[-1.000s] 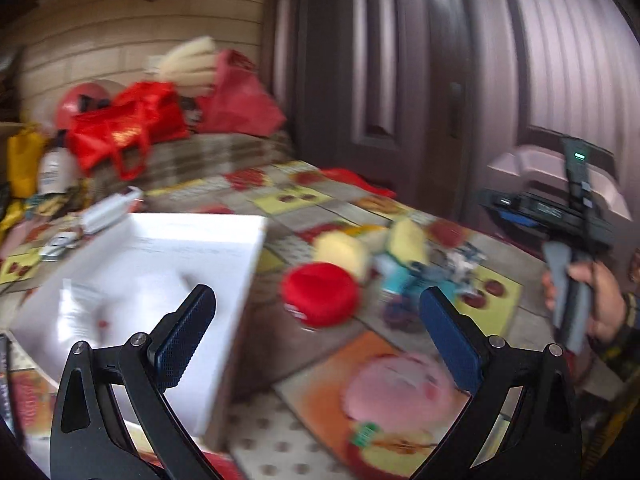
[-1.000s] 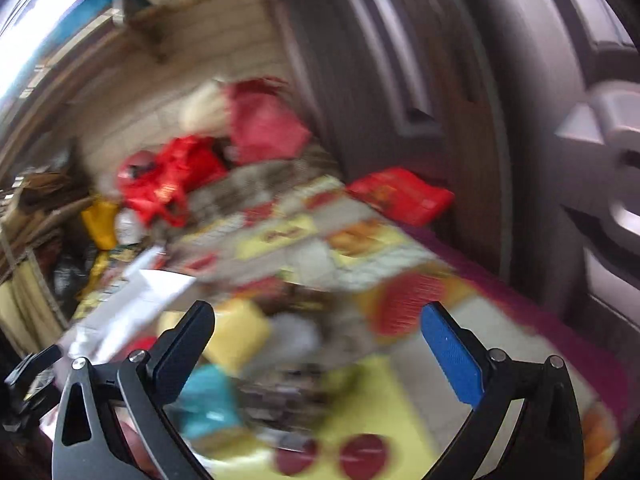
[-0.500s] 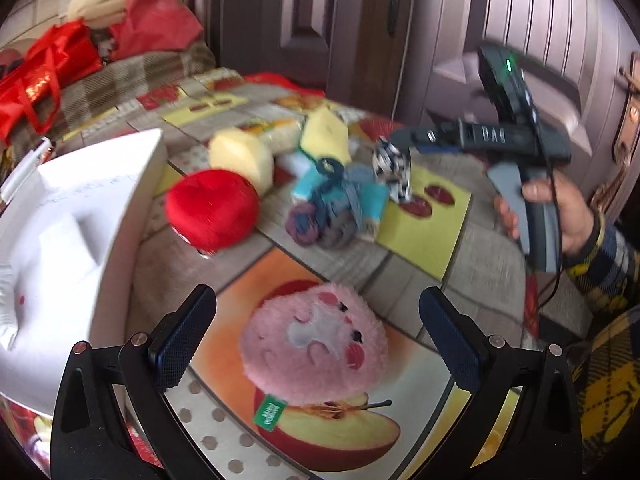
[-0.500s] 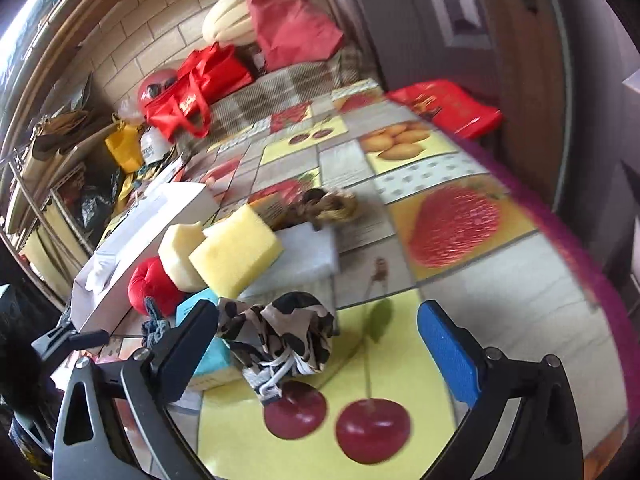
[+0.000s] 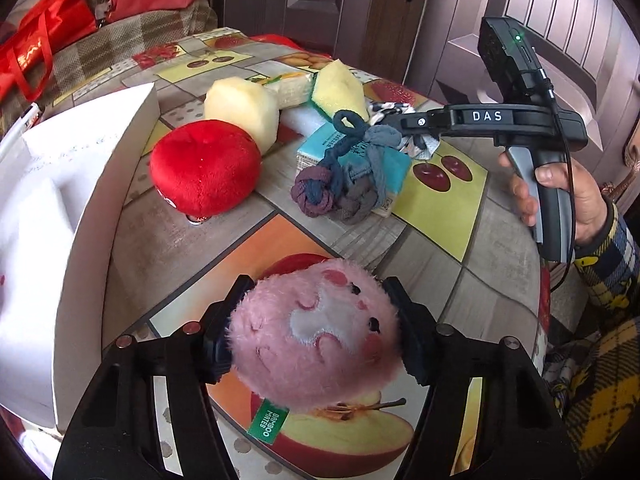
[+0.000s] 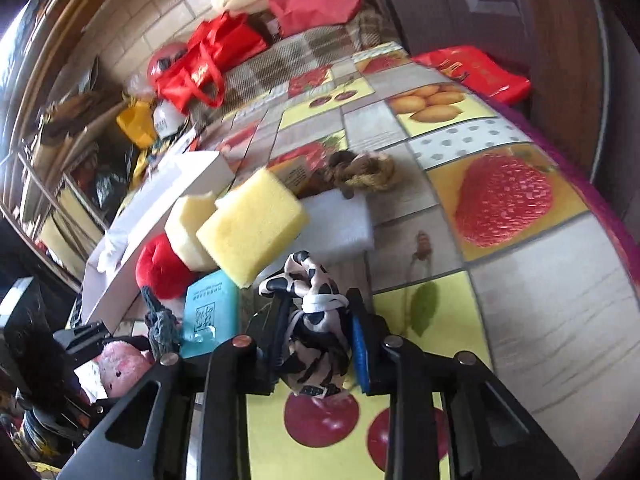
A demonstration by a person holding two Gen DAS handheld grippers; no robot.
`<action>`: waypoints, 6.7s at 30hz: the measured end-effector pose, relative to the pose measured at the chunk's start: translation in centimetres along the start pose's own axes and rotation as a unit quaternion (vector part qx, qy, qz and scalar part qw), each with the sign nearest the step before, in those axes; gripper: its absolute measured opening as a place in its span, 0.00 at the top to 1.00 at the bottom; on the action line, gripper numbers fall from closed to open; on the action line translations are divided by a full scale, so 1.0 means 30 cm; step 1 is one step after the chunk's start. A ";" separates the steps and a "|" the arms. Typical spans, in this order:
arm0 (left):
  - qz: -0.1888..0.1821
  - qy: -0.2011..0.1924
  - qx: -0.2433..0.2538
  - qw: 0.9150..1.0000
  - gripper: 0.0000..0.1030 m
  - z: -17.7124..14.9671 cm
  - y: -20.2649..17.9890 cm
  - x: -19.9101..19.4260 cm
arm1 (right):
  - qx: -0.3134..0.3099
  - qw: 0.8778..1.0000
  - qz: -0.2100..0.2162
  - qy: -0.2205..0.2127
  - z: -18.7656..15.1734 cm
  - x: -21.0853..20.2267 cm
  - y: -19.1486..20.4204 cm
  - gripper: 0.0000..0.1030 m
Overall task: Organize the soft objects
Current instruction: 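Grasp the pink fluffy ball with left tool while right tool grasps cow-print cloth, then carry the pink ball into the tray and open left tool while right tool carries cloth, then lower the cow-print cloth into the tray and open the right tool, then grasp the red round plush with left tool while right tool grasps yellow sponge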
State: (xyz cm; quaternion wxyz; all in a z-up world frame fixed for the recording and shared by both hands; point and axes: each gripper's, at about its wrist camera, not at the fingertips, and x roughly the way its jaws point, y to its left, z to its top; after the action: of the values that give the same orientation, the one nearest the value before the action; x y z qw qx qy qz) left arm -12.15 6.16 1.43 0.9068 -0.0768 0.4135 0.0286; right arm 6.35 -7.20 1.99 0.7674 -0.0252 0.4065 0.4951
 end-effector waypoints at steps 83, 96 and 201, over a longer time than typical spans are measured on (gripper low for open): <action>0.310 -0.167 -0.118 0.928 0.38 -0.062 0.469 -0.268 | -0.149 0.983 0.057 -0.085 0.072 0.332 0.680 0.74; 0.345 -0.175 -0.142 0.911 0.38 -0.044 0.590 -0.280 | -0.151 0.984 0.022 -0.087 0.152 0.450 0.754 0.72; 0.169 -0.237 -0.020 0.957 0.40 0.127 0.089 -0.124 | -0.056 0.968 -0.032 -0.243 0.029 -0.143 0.173 0.53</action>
State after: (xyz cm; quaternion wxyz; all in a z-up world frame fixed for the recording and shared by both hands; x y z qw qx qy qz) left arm -12.08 9.45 6.40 0.9589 -0.0146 0.1935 0.2071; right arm 2.04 -7.37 7.24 0.8558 0.0401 0.1786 0.4838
